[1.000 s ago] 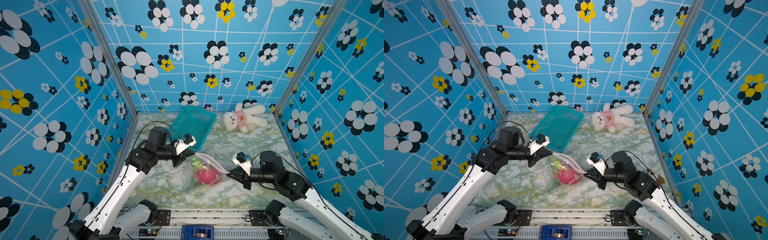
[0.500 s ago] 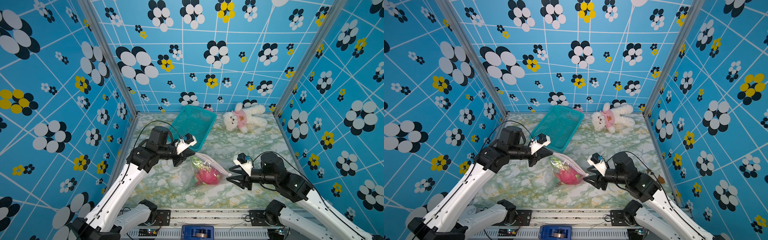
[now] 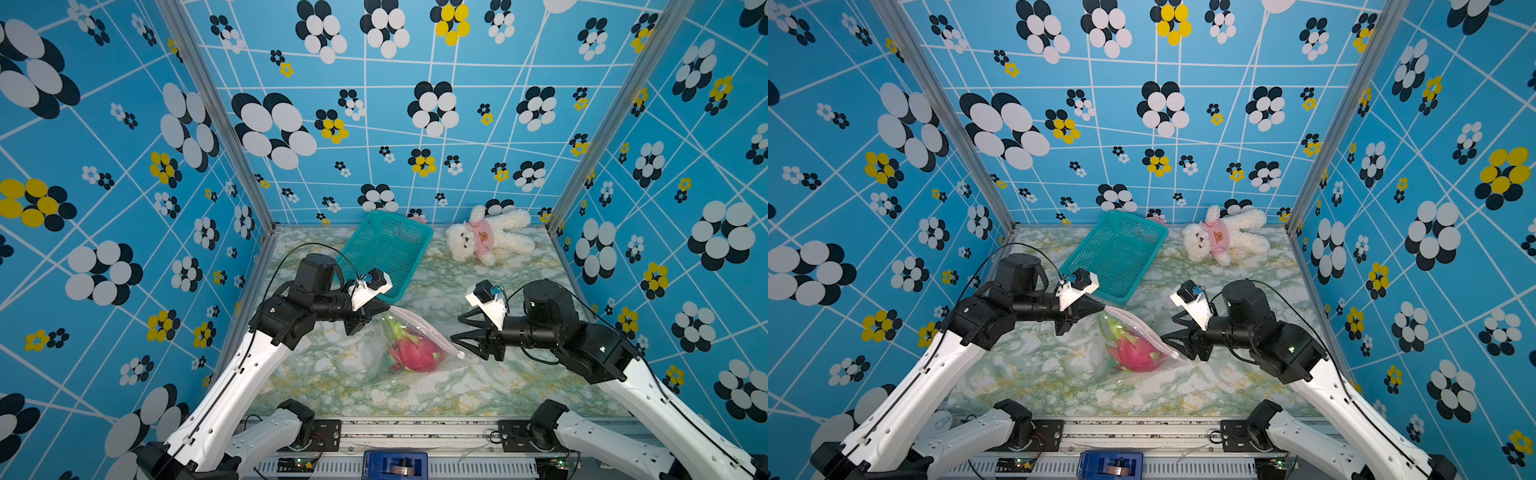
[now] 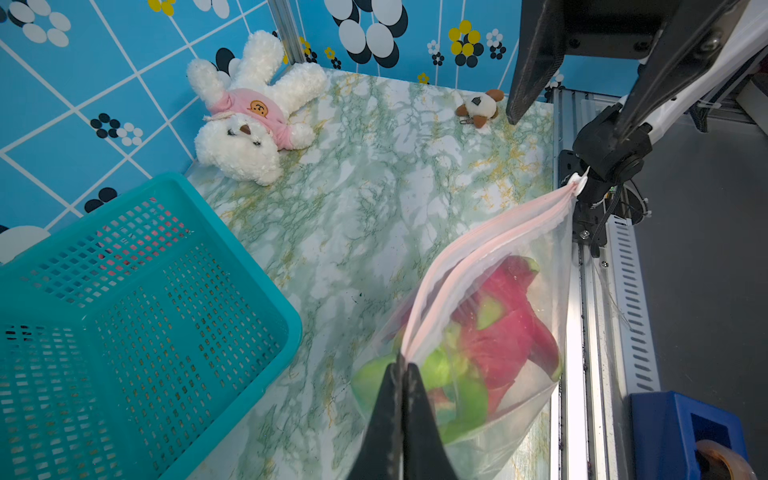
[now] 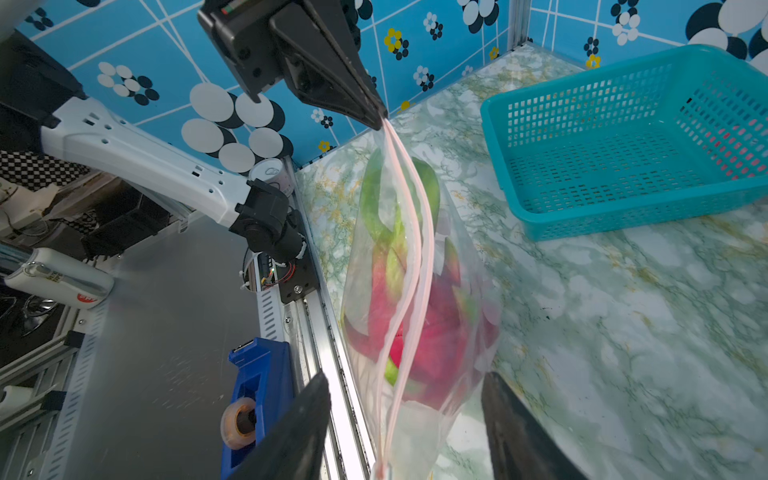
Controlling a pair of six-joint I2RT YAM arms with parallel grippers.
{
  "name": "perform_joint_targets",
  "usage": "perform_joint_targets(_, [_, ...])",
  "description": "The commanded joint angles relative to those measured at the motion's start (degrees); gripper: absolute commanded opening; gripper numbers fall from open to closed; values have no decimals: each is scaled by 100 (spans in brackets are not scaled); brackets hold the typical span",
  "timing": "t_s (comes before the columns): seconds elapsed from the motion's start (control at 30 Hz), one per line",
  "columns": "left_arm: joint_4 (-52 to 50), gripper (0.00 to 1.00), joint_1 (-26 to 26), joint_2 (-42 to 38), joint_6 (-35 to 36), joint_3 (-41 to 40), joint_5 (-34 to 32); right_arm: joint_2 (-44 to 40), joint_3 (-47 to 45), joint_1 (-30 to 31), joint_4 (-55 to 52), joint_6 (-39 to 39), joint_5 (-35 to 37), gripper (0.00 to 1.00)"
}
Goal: Open the zip-top bag and take out the dragon fruit
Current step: Open the zipper of the food storage bag at the center of the board.
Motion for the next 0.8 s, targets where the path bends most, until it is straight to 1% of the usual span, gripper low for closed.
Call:
perform_joint_targets(0.0, [-14,0,-39,-83,-47,-56,-57,452,521,39,-841,19,338,60])
perform_joint_targets(0.1, [-3,0,-39,-102,-54,-56,-43,700,764,43,-953,6,272,59])
perform_joint_targets(0.2, [7,0,-43,-144,-54,-79,-51,898,905,78,-919,47,159,55])
perform_joint_targets(0.37, [-36,0,-48,-170,-12,-73,-74,1248,1131,269,-1067,-105,59,51])
perform_joint_targets(0.6, [4,0,-55,-220,-1,-62,-74,1594,1320,371,-939,-117,-50,41])
perform_joint_targets(0.77, [37,0,-59,-228,25,-60,-42,1896,1457,459,-815,-76,-118,40])
